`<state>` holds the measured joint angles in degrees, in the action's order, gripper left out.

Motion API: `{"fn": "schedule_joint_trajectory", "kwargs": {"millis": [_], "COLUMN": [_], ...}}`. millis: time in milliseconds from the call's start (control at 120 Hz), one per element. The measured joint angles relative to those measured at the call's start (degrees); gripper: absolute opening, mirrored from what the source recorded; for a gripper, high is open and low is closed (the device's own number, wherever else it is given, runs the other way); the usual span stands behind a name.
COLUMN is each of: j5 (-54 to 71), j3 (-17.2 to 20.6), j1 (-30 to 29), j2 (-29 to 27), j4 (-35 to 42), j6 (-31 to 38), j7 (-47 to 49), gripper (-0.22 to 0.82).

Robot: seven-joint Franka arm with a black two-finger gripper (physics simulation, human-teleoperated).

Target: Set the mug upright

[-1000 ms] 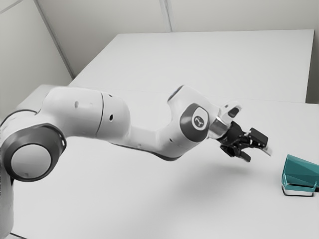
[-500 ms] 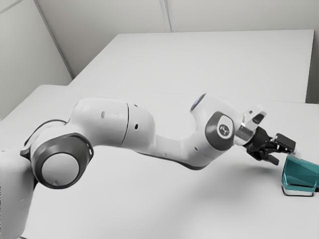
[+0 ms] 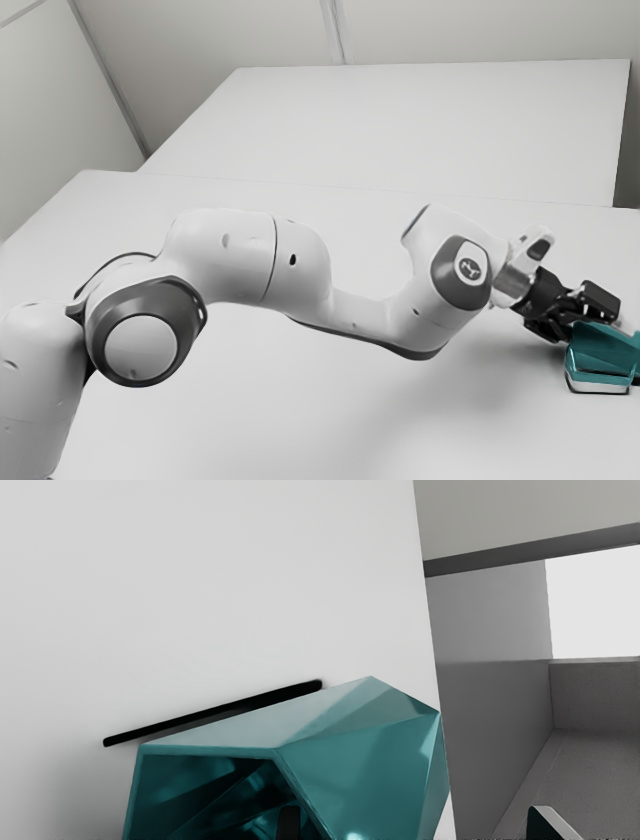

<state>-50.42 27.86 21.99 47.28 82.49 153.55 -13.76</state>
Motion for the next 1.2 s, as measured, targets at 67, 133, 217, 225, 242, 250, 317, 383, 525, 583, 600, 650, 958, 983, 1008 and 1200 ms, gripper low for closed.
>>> {"fn": "schedule_joint_trajectory", "kwargs": {"millis": [67, 133, 217, 225, 242, 250, 317, 383, 525, 583, 600, 650, 958, 983, 1008, 1200], "j5": [-0.1, -0.14, -0.14, -0.14, -0.14, -0.14, -0.14, -0.12, -0.1, -0.09, -0.07, -0.09, 2.27, 2.68, 3.36, 17.61], "j3": [0.13, 0.2, 0.55, 0.62, 0.74, 0.78, 0.96, 1.75, 2.16, 2.18, 2.18, 2.19, 1.63, 1.21, 0.61, -8.68], "j1": [0.05, 0.07, -0.07, -0.08, -0.1, -0.1, -0.23, -0.69, -1.0, -0.99, -0.99, -0.91, -0.93, -0.94, -0.97, -1.15], "j2": [0.16, 0.33, 0.17, 0.15, 0.12, 0.11, -0.12, -0.34, -0.54, -0.74, -0.79, -0.85, -5.29, -6.39, -7.63, -16.1], "j4": [-0.45, -0.58, -0.63, -0.63, -0.64, -0.66, -0.71, -0.72, -0.73, -0.73, -0.73, -0.73, 0.5, 1.27, 2.26, 7.04], "j6": [-0.05, -0.08, -0.11, -0.11, -0.11, -0.11, -0.1, -0.1, -0.11, -0.1, -0.1, -0.07, 0.4, 0.34, 0.21, -6.63], "j7": [-0.14, -0.27, -0.47, -0.51, -0.57, -0.61, -0.86, -1.1, -1.83, -2.18, -2.27, -2.69, -4.34, -4.4, -4.43, -1.75], "gripper": [0.37, 0.28, 0.2, 0.19, 0.17, 0.16, 0.11, 0.06, -0.05, -0.09, -0.09, -0.12, -0.16, -0.16, -0.16, -0.17]}}
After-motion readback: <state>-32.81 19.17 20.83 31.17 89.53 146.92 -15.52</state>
